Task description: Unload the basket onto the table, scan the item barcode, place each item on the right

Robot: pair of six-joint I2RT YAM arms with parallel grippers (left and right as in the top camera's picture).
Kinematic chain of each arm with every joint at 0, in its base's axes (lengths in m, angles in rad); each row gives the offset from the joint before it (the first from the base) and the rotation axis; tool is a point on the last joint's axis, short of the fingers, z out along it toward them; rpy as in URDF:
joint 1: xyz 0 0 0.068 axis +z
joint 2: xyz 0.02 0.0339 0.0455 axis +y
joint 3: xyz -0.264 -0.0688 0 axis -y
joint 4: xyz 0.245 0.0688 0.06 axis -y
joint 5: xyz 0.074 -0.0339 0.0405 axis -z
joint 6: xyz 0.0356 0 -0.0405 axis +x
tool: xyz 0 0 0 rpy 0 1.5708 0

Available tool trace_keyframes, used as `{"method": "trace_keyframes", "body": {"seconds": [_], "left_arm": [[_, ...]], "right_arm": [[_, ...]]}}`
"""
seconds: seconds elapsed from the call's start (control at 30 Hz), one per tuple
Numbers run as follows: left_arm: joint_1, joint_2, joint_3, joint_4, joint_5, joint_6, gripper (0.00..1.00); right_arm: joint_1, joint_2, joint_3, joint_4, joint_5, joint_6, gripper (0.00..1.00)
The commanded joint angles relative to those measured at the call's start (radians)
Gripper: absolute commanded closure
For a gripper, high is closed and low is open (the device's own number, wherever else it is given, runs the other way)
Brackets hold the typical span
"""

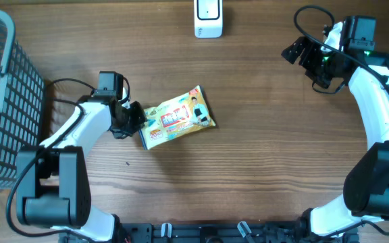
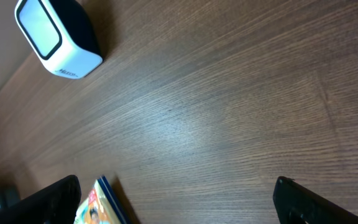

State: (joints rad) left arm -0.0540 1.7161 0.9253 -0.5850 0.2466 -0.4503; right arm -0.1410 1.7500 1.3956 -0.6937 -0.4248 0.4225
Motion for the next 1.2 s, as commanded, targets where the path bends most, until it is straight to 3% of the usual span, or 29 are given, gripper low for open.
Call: {"method": "trace_keyframes", "body": {"seconds": [0.0,0.23,0.4,0.63,0.73,0.87,1.0,1.17], "left_arm": [[0.004,0.019,-0.025,0.030,-0.043,-0.010,0.96],[-0.002,-0.105,0.155,-0.203,-0.043,-0.002,0.96],[-0.075,-0.219,0.182,-0.220,-0.018,-0.037,0.96],[-0.297,-0.132,0.102,-0.097,-0.014,-0.153,0.96],[-0.365,-0.059,0.051,0.000,-0.075,-0.221,0.96],[-0.422,0.054,0.032,0.049,-0.186,-0.220,0.96],[-0.395,0.026,0.055,0.016,-0.075,-0.220,0.96],[-0.305,-0.164,0.202,-0.131,0.073,-0.210,0.96]], "right_arm": [[0.004,-0.006,-0.001,0.003,0.007,0.003,0.00],[0.004,-0.006,-0.001,0.002,0.007,0.003,0.00],[0.004,-0.006,-0.001,0.002,0.007,0.003,0.00],[0.004,-0.006,-0.001,0.003,0.007,0.003,0.00],[0.004,-0.006,-0.001,0.003,0.007,0.003,0.00],[0.004,-0.006,-0.001,0.003,0.007,0.003,0.00],[0.004,-0.006,-0.001,0.003,0.007,0.003,0.00],[0.004,-0.006,-0.001,0.002,0.007,0.003,0.00]]}}
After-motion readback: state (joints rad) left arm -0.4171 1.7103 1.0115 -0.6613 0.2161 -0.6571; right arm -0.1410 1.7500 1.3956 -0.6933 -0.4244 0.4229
